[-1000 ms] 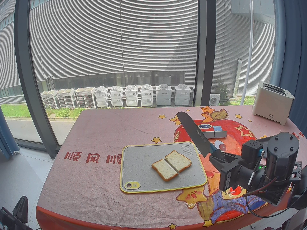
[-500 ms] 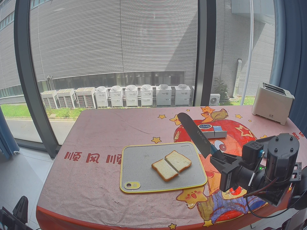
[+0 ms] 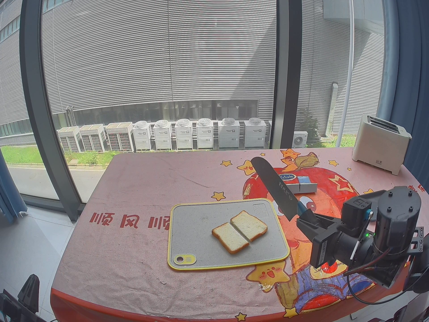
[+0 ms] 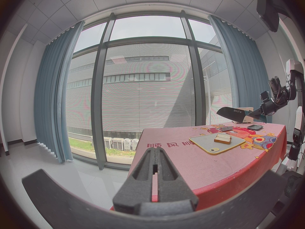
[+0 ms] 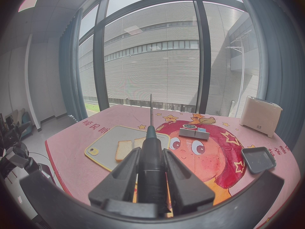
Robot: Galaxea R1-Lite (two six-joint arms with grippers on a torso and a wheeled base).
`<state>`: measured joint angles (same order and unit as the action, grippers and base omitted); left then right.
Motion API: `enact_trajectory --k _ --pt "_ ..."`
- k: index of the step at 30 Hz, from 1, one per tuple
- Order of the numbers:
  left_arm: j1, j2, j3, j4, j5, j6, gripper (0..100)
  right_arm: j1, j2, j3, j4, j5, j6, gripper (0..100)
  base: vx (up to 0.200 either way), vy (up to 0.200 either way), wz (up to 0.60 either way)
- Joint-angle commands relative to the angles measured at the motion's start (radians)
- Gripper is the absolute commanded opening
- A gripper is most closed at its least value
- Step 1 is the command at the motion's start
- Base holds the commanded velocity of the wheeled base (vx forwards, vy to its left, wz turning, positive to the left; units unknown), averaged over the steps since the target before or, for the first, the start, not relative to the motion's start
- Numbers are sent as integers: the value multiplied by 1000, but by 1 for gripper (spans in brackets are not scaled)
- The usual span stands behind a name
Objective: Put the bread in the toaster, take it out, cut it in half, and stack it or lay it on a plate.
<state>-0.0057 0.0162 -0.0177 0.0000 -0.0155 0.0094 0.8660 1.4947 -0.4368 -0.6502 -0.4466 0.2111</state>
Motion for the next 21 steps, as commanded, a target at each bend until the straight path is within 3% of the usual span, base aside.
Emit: enact_trajectory --k 1,21 --pt "0 -16 18 0 0 0 0 -1 -1 4 -2 0 1 0 0 0 0" --pt "0 -16 18 0 0 0 0 1 25 1 -3 -1 2 0 0 0 0"
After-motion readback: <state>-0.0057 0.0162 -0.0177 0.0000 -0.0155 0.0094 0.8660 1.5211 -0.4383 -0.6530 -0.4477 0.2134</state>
